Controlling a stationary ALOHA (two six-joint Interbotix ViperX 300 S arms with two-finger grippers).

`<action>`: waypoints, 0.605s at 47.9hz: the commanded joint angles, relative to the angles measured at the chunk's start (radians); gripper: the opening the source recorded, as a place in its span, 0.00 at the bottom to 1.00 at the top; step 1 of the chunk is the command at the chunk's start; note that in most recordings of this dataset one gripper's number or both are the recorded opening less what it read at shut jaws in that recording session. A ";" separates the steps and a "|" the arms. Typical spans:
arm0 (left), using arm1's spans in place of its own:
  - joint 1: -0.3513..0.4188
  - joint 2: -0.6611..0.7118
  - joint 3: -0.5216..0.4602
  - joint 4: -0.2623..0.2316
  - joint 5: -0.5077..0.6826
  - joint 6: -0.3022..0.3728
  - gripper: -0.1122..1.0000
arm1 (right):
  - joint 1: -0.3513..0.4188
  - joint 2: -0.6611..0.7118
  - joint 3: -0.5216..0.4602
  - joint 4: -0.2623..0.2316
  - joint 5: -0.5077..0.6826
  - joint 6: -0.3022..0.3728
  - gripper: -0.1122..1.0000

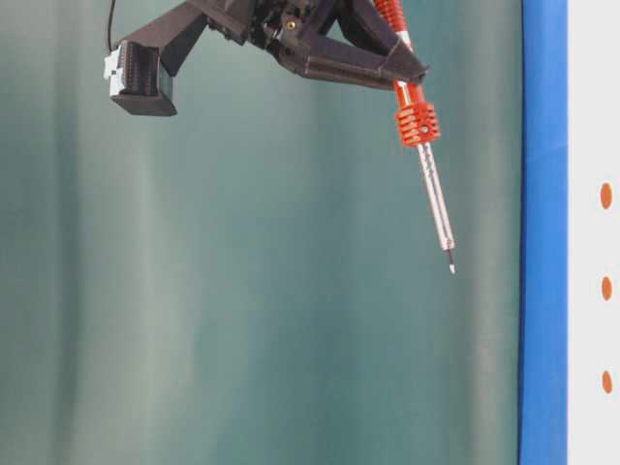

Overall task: Touch the tip of the soldering iron to the mark.
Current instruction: 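Raise the iron and shift it rightward above the strip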

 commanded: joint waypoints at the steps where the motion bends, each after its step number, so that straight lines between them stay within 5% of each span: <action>1: -0.002 0.008 -0.011 0.002 -0.009 0.000 0.10 | -0.002 -0.020 -0.011 -0.002 -0.005 0.002 0.16; 29: -0.002 0.006 -0.011 0.002 -0.009 0.000 0.10 | 0.000 -0.011 -0.011 -0.002 -0.006 0.002 0.16</action>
